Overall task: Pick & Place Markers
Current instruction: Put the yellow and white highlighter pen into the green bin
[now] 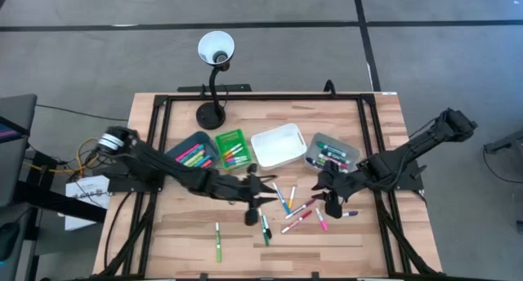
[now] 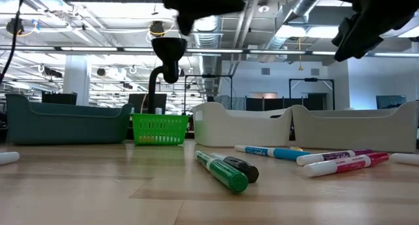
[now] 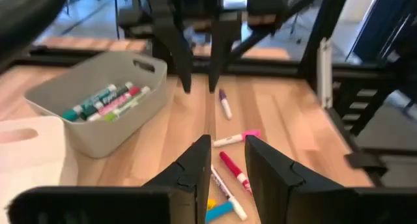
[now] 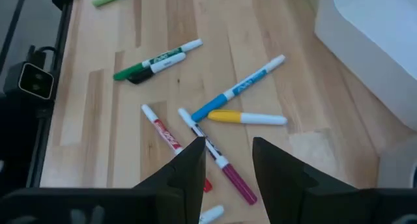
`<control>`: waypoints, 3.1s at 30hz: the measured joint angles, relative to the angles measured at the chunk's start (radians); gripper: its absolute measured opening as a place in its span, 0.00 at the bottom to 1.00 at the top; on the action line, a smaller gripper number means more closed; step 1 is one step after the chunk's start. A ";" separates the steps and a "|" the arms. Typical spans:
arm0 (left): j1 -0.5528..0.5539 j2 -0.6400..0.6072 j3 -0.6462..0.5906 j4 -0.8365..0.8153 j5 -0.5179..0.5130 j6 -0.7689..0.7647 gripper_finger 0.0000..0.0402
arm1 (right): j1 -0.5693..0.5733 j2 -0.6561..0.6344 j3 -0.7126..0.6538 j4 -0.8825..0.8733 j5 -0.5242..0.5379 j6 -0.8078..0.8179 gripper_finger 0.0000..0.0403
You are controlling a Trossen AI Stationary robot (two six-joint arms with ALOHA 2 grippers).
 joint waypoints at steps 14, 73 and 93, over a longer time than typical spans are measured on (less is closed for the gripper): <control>0.024 0.328 0.189 -0.112 -0.005 -0.122 0.39 | 0.013 -0.002 -0.004 -0.014 -0.008 0.000 0.29; 0.001 -0.360 -0.269 -0.164 0.000 -0.140 0.28 | -0.334 0.536 0.412 0.424 -0.023 -0.792 0.11; -0.083 -0.383 -0.269 0.008 0.007 -0.050 0.28 | -0.520 0.987 0.625 0.729 -0.063 -0.602 0.09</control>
